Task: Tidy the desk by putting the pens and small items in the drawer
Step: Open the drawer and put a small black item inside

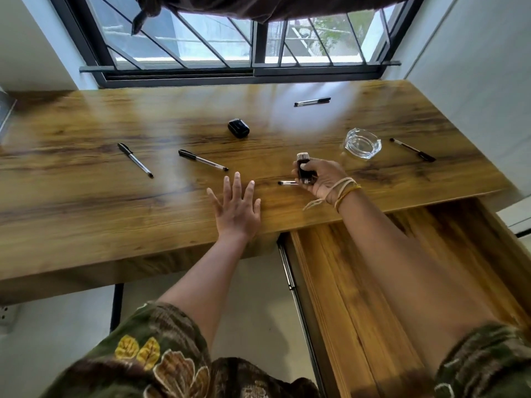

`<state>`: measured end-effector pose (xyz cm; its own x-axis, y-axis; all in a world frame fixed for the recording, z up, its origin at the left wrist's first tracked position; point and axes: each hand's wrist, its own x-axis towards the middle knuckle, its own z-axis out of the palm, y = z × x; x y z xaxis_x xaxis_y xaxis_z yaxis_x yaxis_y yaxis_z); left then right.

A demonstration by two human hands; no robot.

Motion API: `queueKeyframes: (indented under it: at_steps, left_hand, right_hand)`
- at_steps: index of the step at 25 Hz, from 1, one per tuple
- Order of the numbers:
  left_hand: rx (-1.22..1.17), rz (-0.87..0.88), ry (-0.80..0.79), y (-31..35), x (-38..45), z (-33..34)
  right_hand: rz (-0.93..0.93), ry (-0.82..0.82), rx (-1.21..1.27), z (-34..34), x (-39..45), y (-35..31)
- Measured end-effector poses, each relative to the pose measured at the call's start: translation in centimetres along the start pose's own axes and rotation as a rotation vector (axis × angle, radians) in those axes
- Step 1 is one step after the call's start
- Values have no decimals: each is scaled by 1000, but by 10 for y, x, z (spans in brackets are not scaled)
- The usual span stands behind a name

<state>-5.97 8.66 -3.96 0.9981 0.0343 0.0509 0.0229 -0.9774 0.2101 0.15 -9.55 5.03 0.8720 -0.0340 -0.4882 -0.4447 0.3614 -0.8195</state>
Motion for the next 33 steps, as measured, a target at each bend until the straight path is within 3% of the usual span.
queueKeyframes:
  at_steps: [7,11,17,22,25,27,29,33]
  left_hand:
    - [8,140,-243,45,-54,4]
    - [-11,110,-420,66,-63,3]
    - [46,65,-567,75,-57,-2]
    - [86,64,-568,76,-57,0]
    - [102,65,-564,77,-57,0]
    - [108,69,-558,77,-57,1]
    - [112,75,-559,77,-57,1]
    - [111,77,-558,77,-57,2]
  right_hand:
    - [138,-3,208,-71,-83,60]
    - [163,157,430,-113,-90,97]
    - [249,427,71,-120,-65,133]
    - [282,459,-7,-123,-34,147]
    - [289,559,-42,-111,-39,141]
    - [310,607,-148,-111,-35,142]
    - [294,555,-259,-110,-35,146]
    - [241,663,-486,-107,-35,148]
